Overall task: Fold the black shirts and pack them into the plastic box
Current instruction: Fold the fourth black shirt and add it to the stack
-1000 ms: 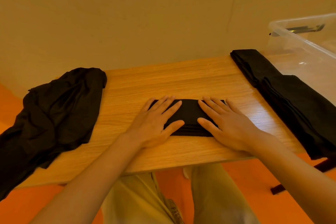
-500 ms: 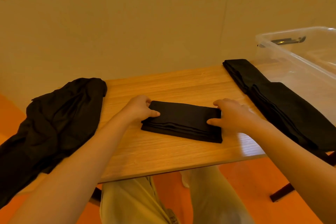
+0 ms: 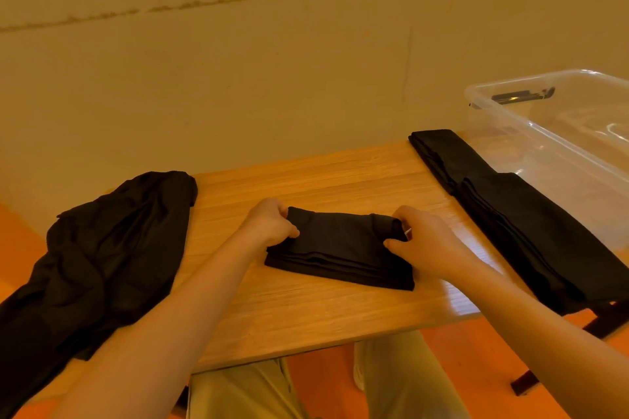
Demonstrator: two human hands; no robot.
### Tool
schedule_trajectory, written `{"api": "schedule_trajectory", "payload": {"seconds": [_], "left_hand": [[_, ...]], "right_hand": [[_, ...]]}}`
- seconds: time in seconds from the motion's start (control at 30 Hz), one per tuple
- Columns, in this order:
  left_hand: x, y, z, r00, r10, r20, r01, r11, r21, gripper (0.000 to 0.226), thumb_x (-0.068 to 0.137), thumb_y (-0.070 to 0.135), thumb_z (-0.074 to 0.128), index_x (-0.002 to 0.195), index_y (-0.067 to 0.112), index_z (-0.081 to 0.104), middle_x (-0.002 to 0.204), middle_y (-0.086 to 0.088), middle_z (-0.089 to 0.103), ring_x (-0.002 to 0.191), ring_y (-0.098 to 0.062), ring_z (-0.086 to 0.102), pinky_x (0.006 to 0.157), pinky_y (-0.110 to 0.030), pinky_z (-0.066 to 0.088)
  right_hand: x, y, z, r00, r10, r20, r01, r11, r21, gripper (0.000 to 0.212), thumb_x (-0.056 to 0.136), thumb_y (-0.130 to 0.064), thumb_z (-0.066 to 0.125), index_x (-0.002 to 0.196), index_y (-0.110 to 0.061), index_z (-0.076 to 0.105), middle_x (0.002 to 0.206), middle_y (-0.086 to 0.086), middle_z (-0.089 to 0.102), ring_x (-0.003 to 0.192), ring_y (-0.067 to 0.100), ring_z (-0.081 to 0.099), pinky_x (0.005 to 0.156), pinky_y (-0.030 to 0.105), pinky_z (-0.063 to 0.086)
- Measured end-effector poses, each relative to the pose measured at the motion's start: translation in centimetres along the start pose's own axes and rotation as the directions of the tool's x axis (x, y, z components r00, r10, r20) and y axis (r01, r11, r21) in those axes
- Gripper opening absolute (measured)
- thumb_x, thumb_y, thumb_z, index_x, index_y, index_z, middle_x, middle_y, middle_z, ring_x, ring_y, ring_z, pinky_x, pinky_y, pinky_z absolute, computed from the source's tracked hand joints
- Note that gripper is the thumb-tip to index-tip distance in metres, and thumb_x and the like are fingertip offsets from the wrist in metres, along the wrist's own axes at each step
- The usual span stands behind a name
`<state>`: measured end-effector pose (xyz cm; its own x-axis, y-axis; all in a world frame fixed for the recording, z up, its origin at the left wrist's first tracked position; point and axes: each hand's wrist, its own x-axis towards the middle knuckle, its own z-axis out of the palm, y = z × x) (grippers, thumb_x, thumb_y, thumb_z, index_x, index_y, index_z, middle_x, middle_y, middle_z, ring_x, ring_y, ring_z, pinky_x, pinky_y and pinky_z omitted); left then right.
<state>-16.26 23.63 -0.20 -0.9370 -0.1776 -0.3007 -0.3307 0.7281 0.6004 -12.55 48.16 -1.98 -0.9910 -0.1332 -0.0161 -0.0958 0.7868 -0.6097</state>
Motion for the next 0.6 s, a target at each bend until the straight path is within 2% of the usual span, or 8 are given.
{"api": "schedule_trajectory", "payload": {"seconds": [0.07,0.2,0.33,0.47,0.6], "left_hand": [[0.6,0.1,0.3,0.998,0.033,-0.048,-0.035,0.998,-0.043,0.025,0.084,0.011,0.071,0.105,0.01,0.058,0.108,-0.009,0.06,0.1,-0.025,0.059,0.085,-0.04,0.051],[2.0,1.6,0.6,0.993,0.083,-0.081,-0.099,0.971,-0.218,0.025,0.083,0.005,0.071,0.096,0.017,0.054,0.1,-0.004,0.059,0.088,-0.019,0.059,0.065,-0.029,0.048],[4.0,5.1,1.0,0.982,0.163,-0.095,-0.181,0.955,-0.236,0.031,0.08,0.007,0.074,0.1,0.019,0.054,0.1,0.0,0.057,0.092,-0.019,0.058,0.068,-0.029,0.048],[6.9,9.8,1.6,0.96,0.267,-0.089,-0.28,0.933,-0.226,0.031,0.08,0.006,0.073,0.103,0.018,0.055,0.105,-0.002,0.061,0.092,-0.019,0.06,0.067,-0.027,0.05],[10.2,15.5,2.6,0.921,0.379,-0.085,-0.389,0.899,-0.204,0.034,0.081,0.004,0.071,0.11,0.015,0.057,0.108,-0.003,0.061,0.096,-0.019,0.059,0.074,-0.029,0.049]], "right_hand": [[-0.1,0.1,-0.1,0.999,-0.001,-0.044,0.003,0.999,0.053,0.02,0.087,-0.024,0.067,0.097,-0.025,0.05,0.085,-0.011,0.053,0.075,0.005,0.054,0.063,0.023,0.048],[0.1,0.4,-1.2,0.996,0.013,-0.093,0.0,0.99,0.14,0.023,0.089,-0.024,0.065,0.102,-0.028,0.047,0.09,-0.015,0.05,0.074,0.0,0.052,0.056,0.013,0.039],[1.2,1.0,-2.8,0.983,0.075,-0.17,-0.046,0.985,0.167,0.026,0.088,-0.023,0.066,0.11,-0.021,0.053,0.095,-0.009,0.053,0.079,0.007,0.056,0.058,0.012,0.04],[2.8,1.9,-5.0,0.964,0.087,-0.25,-0.051,0.988,0.149,0.02,0.088,-0.02,0.066,0.101,-0.019,0.051,0.081,-0.014,0.049,0.069,0.0,0.05,0.053,0.009,0.038],[5.1,3.2,-7.4,0.928,0.132,-0.348,-0.086,0.986,0.143,0.023,0.088,-0.017,0.066,0.107,-0.011,0.055,0.076,-0.005,0.054,0.064,0.003,0.052,0.054,0.011,0.04]]}}
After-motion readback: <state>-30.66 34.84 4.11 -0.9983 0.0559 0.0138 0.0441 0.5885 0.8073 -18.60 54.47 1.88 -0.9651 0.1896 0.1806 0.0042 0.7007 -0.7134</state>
